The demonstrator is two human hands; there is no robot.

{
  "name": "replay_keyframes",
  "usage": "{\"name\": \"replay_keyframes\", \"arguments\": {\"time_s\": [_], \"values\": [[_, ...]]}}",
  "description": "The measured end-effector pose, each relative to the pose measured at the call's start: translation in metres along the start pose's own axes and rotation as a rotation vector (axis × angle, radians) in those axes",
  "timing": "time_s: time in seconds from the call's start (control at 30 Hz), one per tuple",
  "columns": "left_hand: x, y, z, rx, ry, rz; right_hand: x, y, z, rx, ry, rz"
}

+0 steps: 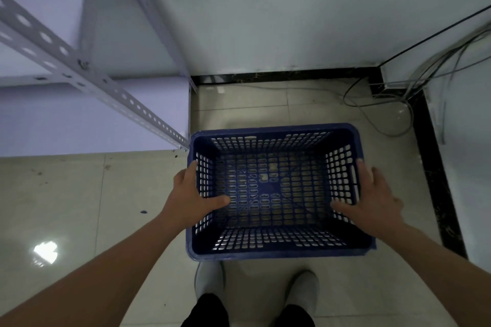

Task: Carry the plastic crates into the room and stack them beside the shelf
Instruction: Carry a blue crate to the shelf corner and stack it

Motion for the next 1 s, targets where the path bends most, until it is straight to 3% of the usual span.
{"name": "replay_keyframes", "arguments": {"time_s": [0.47, 0.73, 1.0], "values": [[0.167, 0.088, -0.170, -0.143, -0.187, -0.091, 0.157, 0.202, 0.029, -0.138, 0.150, -0.164], [0.246, 0.124, -0.279, -0.228, -0.483, -0.019, 0.247, 0.306, 0.024, -0.203, 0.078, -0.309], [0.305, 0.123, -0.352, -0.368, -0.739, 0.127, 0.369, 0.344, 0.010, -0.301, -0.062, -0.501]]}}
Point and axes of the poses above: each hand's wrist, its own x-axis away from the middle knuckle, its own y-axis out of the back of the hand, z = x × y, the point moved 6 cm from there along -x, towards the middle knuckle, and after that the axes turned 7 degrees about x, right-handed, at the moved point
